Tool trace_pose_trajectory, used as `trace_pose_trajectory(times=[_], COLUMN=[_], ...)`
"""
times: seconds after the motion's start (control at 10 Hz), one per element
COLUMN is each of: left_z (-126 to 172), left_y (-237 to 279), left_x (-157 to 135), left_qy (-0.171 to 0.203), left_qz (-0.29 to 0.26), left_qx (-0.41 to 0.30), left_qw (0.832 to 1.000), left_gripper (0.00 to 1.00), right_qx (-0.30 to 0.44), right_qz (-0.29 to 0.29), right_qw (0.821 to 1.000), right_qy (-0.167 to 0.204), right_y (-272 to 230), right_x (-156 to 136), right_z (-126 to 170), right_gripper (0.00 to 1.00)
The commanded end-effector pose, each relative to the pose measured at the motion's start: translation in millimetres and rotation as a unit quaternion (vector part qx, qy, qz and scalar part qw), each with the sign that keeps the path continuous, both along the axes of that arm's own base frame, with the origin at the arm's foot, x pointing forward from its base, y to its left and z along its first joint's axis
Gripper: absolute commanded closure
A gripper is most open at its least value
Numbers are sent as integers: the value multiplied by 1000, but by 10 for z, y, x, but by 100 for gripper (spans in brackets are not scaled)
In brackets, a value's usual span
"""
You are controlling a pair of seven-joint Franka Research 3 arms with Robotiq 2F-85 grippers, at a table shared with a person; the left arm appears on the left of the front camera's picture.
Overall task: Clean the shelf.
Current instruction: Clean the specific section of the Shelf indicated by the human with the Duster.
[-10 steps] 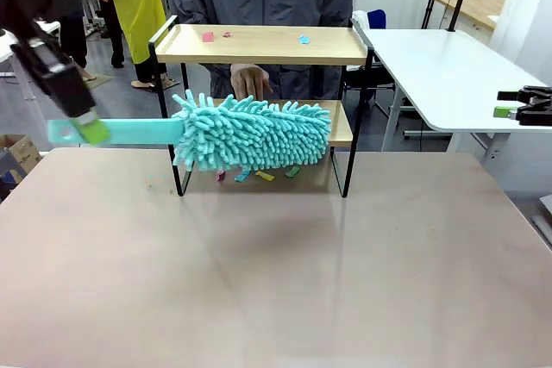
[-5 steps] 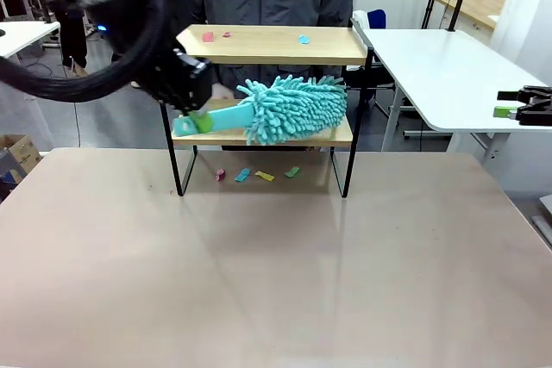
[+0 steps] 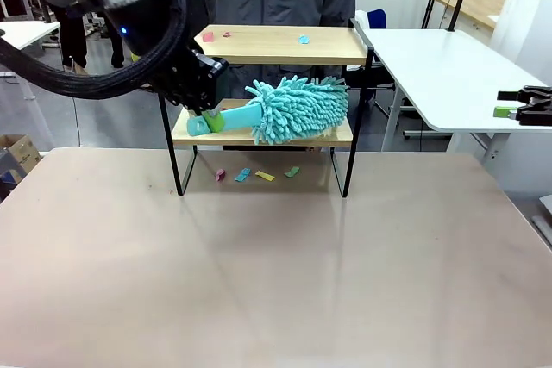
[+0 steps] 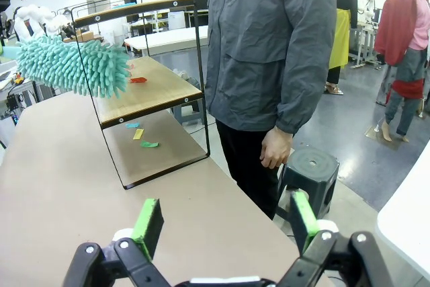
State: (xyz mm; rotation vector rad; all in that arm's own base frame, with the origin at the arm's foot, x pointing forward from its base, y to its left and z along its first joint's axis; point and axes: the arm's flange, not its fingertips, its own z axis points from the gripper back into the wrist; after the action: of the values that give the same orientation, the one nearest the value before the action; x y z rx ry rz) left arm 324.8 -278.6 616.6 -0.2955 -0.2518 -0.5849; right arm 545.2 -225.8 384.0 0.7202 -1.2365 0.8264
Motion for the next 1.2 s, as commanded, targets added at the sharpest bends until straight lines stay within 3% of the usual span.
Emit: trace_pose_trajectory(times=[0.0, 0.1, 0.5, 0.6, 1.1], left_z=[-21, -46, -269, -329, -644], left_y=[-25, -267, -912, -1015, -1398], left_x=[25, 37, 44, 93, 96], left_qy=[0, -12, -35, -46, -52], left_qz=[0, 49, 134, 180, 222], left_qx=[-1, 2, -41, -36, -79], left_qw=[1000, 999, 990, 982, 971], left_gripper=[87, 87, 87, 87, 87], right_qx=[0, 0, 0, 0, 0], right_qz=[2, 2, 2, 2, 2], right_qw=[1000, 1000, 1000, 1000, 1000], right_qy=[-3, -3, -3, -3, -3], right_y=[23, 23, 23, 23, 23], right_x=[5, 5, 5, 5, 5], right_z=[30, 30, 30, 30, 30], right_gripper=[0, 0, 0, 0, 0])
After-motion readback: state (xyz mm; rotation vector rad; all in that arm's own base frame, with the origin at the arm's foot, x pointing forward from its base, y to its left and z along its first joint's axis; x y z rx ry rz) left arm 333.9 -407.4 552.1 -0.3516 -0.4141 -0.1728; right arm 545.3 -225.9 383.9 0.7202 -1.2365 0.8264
